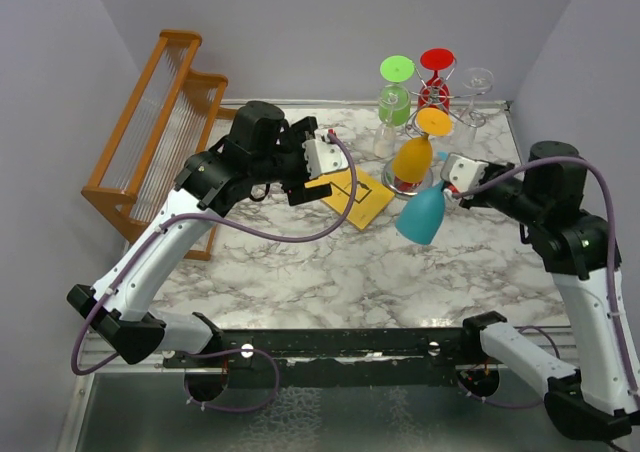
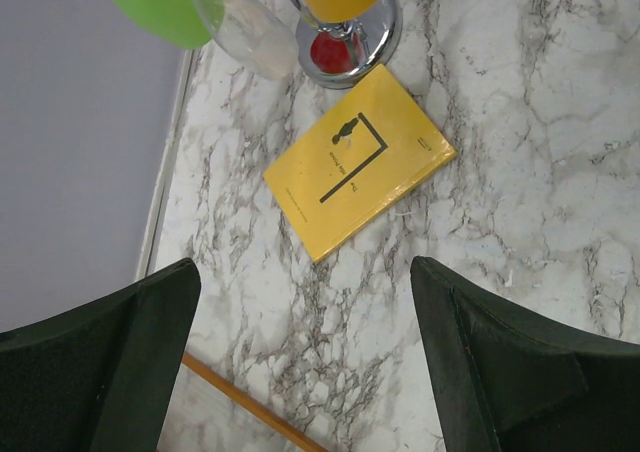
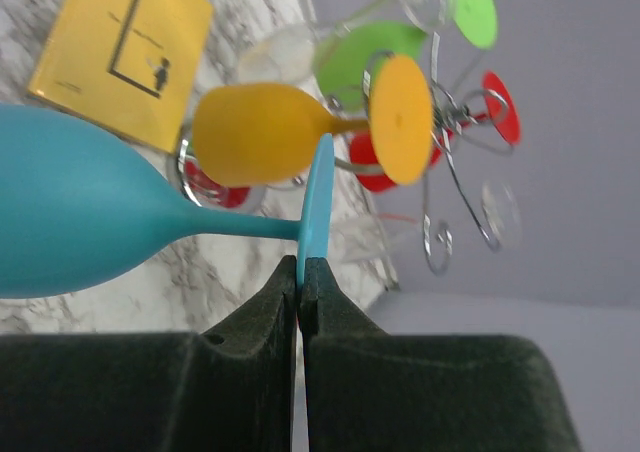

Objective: Place the wine glass upside down on the wine glass rack

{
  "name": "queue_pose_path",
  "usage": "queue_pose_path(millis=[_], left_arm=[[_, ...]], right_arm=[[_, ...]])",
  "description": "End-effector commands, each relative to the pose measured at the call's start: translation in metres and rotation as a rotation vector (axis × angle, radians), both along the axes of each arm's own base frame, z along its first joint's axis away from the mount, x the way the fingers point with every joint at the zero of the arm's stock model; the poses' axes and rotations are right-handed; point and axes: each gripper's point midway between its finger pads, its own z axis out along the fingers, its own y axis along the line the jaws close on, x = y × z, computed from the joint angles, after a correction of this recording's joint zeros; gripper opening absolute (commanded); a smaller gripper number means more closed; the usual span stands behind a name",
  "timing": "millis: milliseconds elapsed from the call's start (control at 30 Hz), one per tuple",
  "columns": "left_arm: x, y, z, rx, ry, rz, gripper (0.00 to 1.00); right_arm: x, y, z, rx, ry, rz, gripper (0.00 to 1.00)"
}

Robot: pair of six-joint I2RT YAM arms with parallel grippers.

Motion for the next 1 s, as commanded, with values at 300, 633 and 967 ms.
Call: queue_pose_path(millis=[300, 633, 967], left_arm=[[0.015, -0.007, 0.025, -0.105, -0.019, 0.093, 0.89], [0.014, -0.007, 0.024, -0.108, -0.015, 0.090, 0.89], [0.011, -0.006, 0.024, -0.107, -0.018, 0.084, 0.89]], right_arm=[[0.009, -0.135, 0.014, -0.279, -0.158, -0.607, 0.01], [0.058, -0.152, 0.042, -0.373, -0.261, -0.725, 0.01], [0.105, -0.149, 0.056, -0.465, -0.316, -0.716, 0.01]])
